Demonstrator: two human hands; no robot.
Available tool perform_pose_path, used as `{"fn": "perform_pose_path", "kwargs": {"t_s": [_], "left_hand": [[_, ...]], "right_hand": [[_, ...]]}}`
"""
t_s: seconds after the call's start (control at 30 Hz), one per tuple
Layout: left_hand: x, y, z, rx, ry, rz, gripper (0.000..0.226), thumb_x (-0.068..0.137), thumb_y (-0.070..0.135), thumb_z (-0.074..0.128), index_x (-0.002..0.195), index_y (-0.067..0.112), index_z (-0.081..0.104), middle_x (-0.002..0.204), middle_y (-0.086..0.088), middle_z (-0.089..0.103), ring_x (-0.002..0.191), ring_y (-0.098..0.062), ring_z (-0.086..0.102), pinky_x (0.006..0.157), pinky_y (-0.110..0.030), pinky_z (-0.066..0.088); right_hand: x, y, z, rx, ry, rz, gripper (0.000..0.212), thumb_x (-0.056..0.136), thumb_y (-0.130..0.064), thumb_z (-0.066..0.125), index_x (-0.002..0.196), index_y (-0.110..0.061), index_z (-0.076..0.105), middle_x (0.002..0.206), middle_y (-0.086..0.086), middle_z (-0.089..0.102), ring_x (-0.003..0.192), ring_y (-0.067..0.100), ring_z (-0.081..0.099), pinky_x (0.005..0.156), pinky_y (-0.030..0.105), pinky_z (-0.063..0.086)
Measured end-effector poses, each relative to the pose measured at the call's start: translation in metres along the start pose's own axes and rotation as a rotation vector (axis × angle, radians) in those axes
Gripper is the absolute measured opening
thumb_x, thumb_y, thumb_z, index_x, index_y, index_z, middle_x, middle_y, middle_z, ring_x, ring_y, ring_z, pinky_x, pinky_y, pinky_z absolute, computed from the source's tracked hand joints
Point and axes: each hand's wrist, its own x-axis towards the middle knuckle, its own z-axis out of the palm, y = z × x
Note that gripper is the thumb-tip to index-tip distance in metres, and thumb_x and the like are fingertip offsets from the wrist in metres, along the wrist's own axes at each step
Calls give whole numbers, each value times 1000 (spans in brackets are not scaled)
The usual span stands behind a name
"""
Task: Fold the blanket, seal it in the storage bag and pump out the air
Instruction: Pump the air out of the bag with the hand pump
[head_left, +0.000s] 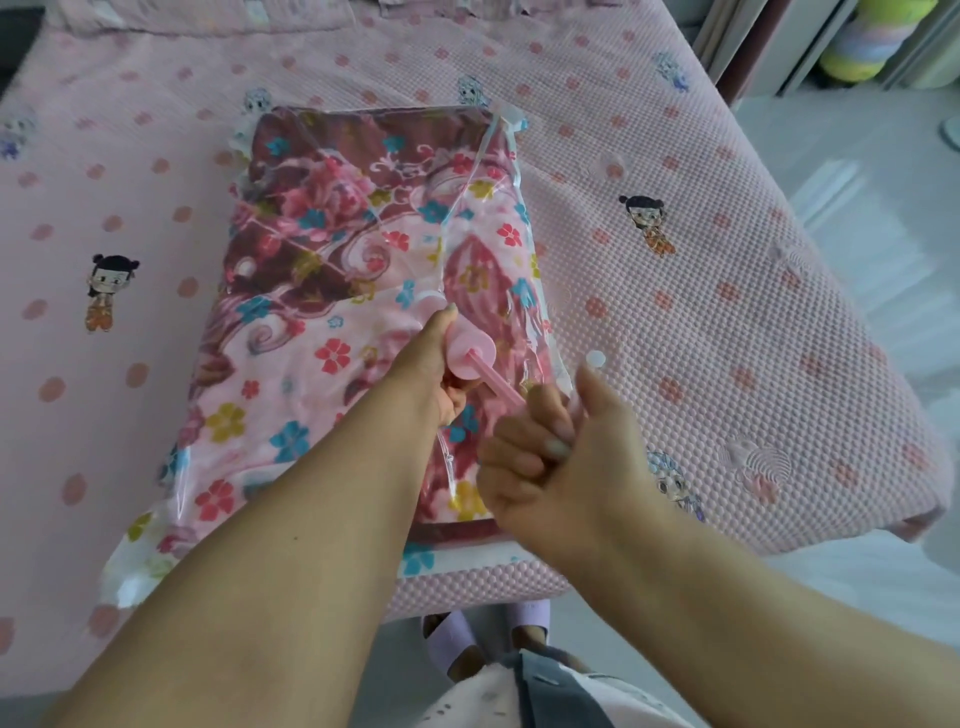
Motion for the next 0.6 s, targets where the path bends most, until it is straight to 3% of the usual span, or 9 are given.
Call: {"fn": "perform_pose_path", "kwargs": {"t_s": [0.1, 0.13, 0.2, 0.27, 0.3, 0.37, 0.4, 0.5, 0.6], "left_hand": [[0, 4, 0, 1, -43, -31, 43, 84, 60, 56, 84, 18, 63, 55, 5, 54, 39, -6, 48, 45, -17, 36], [-6, 8, 2, -28, -102, -52, 51, 87, 59, 52, 68, 13, 64, 48, 3, 53, 36, -7, 48, 48, -16, 39], [-15, 10, 5, -48, -212, -57, 68, 94, 54, 41, 42, 13, 53, 32, 4, 41, 24, -5, 37, 37, -12, 32], [-16, 8, 5, 70, -169, -21, 60, 92, 56, 44, 51, 14, 55, 32, 5, 44, 23, -6, 39, 27, -12, 28], [-15, 7, 3, 75, -126, -33, 55, 88, 60, 49, 63, 12, 59, 40, 3, 50, 29, -7, 44, 30, -11, 31], [-8, 4, -3, 27, -41, -36, 43, 82, 61, 58, 84, 18, 61, 55, 4, 54, 42, -8, 46, 38, -12, 31], [-4, 4, -6, 16, -5, -23, 38, 82, 60, 60, 86, 22, 59, 56, 6, 52, 45, -6, 44, 38, -13, 29], [-5, 6, -4, 38, -18, -14, 40, 85, 59, 57, 84, 19, 60, 52, 5, 53, 44, -7, 46, 38, -13, 32], [-14, 6, 2, -41, -222, -82, 63, 91, 59, 44, 54, 11, 58, 40, 2, 50, 29, -8, 45, 33, -8, 33]], "right_hand": [[19, -10, 8, 32, 58, -6, 60, 93, -57, 35, 47, -19, 27, 46, -5, 19, 42, 10, 18, 45, 19, 10], [37, -13, 18, 45, 92, -8, 60, 93, -58, 35, 48, -19, 28, 46, -5, 19, 43, 11, 18, 45, 19, 10], [58, -18, 31, -39, 99, -58, 60, 92, -60, 36, 49, -20, 28, 46, -5, 21, 42, 12, 18, 44, 20, 11], [53, -17, 17, -151, 11, -170, 59, 91, -61, 37, 50, -20, 27, 47, -5, 20, 44, 11, 17, 45, 22, 11], [40, -13, 11, -115, -40, -166, 60, 91, -61, 37, 50, -19, 27, 48, -5, 19, 46, 11, 16, 46, 22, 10], [10, -2, 9, 14, -52, 22, 61, 89, -63, 37, 49, -18, 25, 48, -5, 18, 47, 10, 16, 47, 21, 9], [-2, 2, 5, 11, -14, 49, 61, 88, -63, 38, 49, -18, 25, 47, -5, 18, 46, 10, 17, 47, 21, 9], [17, -6, 5, 22, 46, 21, 62, 88, -64, 37, 48, -18, 26, 46, -5, 19, 45, 10, 19, 45, 21, 11], [53, -16, 26, -52, 130, -17, 64, 89, -66, 34, 47, -18, 28, 48, -5, 19, 45, 11, 18, 45, 19, 12]]}}
